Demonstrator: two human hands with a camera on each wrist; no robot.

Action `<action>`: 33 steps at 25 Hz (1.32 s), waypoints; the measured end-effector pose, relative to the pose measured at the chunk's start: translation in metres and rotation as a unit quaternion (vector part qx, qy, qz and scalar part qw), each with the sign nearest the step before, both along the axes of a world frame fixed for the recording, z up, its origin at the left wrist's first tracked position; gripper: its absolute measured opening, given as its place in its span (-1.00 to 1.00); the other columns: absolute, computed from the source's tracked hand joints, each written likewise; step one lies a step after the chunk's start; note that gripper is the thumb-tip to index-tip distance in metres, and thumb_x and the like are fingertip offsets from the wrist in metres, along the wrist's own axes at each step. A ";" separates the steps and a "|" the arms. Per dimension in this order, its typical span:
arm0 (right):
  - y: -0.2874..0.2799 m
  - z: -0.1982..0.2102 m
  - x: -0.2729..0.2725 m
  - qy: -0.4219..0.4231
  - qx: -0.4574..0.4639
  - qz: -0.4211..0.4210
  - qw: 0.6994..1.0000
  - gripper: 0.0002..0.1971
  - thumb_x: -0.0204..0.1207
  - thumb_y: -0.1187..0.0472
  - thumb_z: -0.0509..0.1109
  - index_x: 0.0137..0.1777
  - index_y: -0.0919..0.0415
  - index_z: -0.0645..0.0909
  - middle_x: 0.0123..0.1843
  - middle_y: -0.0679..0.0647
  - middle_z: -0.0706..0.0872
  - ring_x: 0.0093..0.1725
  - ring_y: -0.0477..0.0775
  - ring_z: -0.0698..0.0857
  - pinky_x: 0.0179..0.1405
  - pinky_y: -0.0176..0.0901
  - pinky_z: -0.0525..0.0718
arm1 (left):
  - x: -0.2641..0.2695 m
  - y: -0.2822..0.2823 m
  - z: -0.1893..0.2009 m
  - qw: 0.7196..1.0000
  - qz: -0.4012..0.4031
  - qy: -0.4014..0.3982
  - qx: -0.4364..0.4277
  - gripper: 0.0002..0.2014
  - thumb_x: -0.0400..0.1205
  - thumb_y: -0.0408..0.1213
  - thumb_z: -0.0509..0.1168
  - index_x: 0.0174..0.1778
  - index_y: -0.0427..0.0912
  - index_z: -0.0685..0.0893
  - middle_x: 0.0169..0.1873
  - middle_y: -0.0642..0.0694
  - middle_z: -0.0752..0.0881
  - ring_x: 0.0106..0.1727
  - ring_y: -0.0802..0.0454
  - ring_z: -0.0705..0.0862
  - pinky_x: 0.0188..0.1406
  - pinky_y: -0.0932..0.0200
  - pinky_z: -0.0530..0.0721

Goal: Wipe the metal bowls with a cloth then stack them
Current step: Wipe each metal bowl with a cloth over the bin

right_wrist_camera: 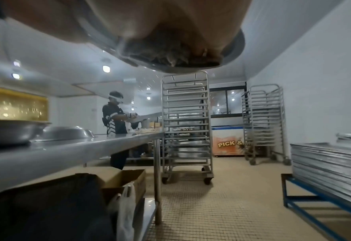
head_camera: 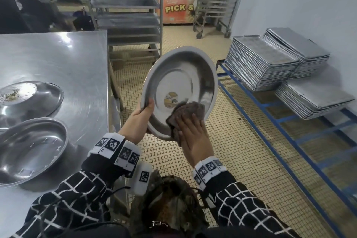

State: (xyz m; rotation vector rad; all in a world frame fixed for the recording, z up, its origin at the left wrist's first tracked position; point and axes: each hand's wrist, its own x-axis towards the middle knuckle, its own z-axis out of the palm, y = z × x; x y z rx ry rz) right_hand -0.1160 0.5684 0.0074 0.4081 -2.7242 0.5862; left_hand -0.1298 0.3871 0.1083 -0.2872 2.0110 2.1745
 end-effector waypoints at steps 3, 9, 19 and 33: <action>-0.010 0.012 0.002 -0.041 -0.041 0.016 0.998 -0.38 0.65 -0.23 -0.29 0.57 -0.08 0.32 0.60 -0.07 0.34 0.66 0.03 0.10 0.65 0.01 -0.11 | -0.001 0.001 -0.004 1.000 -0.001 0.014 0.001 -0.65 0.64 0.17 0.14 0.11 -0.03 0.53 0.06 -0.16 0.74 0.11 -0.16 0.73 0.25 -0.20 0.64; -0.030 0.015 0.020 -0.034 -0.085 0.003 0.996 -0.46 0.68 -0.13 -0.19 0.54 -0.05 0.39 0.55 -0.10 0.44 0.62 -0.03 0.20 0.64 0.03 -0.01 | -0.004 0.002 -0.004 0.999 0.030 0.018 0.016 -0.45 0.55 0.30 0.19 0.31 -0.01 0.52 0.08 -0.08 0.74 0.16 -0.12 0.71 0.30 -0.23 0.59; 0.054 0.055 -0.035 -0.100 -0.266 -0.140 0.948 -0.45 0.63 -0.18 0.05 0.54 0.07 0.33 0.41 0.07 0.52 0.36 -0.05 0.51 0.05 -0.21 0.64 | 0.003 -0.006 -0.018 0.998 -0.034 -0.038 0.023 -0.54 0.69 0.11 0.09 0.28 -0.17 0.57 -0.19 -0.21 0.81 -0.23 -0.18 0.81 -0.31 -0.03 0.74; 0.031 0.061 -0.015 -0.125 -0.490 -0.214 0.835 -0.84 0.62 0.06 0.31 -0.02 0.15 0.58 -0.14 0.05 0.71 -0.13 0.03 0.73 -0.12 -0.11 0.73 | 0.020 0.004 -0.024 0.999 -0.022 0.034 -0.002 -0.76 0.62 -0.22 0.32 0.21 -0.02 0.55 0.02 -0.15 0.76 0.03 -0.13 0.76 0.10 -0.17 0.72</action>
